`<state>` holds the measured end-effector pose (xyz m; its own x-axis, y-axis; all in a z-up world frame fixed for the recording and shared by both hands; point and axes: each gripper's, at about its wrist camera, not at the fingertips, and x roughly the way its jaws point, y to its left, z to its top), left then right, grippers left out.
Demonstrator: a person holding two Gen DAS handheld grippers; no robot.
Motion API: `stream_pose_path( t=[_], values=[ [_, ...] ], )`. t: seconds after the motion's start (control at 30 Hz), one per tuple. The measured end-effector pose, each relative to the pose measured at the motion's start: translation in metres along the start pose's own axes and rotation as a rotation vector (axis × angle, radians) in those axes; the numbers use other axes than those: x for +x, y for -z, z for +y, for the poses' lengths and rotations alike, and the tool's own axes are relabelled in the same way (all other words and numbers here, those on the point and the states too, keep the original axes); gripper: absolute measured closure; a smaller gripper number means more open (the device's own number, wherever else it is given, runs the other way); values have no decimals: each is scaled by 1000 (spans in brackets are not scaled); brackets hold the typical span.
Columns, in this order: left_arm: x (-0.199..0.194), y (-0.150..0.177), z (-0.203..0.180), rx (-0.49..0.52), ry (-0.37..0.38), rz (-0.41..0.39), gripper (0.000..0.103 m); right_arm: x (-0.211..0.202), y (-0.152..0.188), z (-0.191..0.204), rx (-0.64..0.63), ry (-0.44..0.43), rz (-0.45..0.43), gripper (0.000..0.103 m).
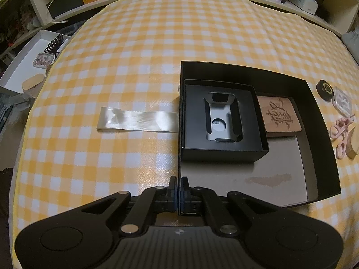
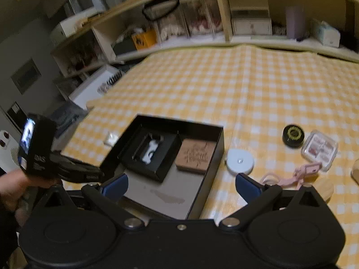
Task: Organize rigid objects
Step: 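Move the right tool to the clear nail-tip case and grasp it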
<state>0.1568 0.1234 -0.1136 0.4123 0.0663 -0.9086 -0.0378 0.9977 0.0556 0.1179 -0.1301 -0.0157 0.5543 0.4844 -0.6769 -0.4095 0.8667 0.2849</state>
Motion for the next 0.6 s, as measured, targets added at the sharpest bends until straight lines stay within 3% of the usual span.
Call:
stream_pose_path(
  t=[0.23, 0.6],
  values=[
    [-5, 1, -3, 28, -16, -13, 100, -41, -20, -23, 23, 20, -206, 0],
    [-8, 1, -3, 43, -27, -15, 100, -66, -31, -124, 186, 252, -363, 0]
  ],
)
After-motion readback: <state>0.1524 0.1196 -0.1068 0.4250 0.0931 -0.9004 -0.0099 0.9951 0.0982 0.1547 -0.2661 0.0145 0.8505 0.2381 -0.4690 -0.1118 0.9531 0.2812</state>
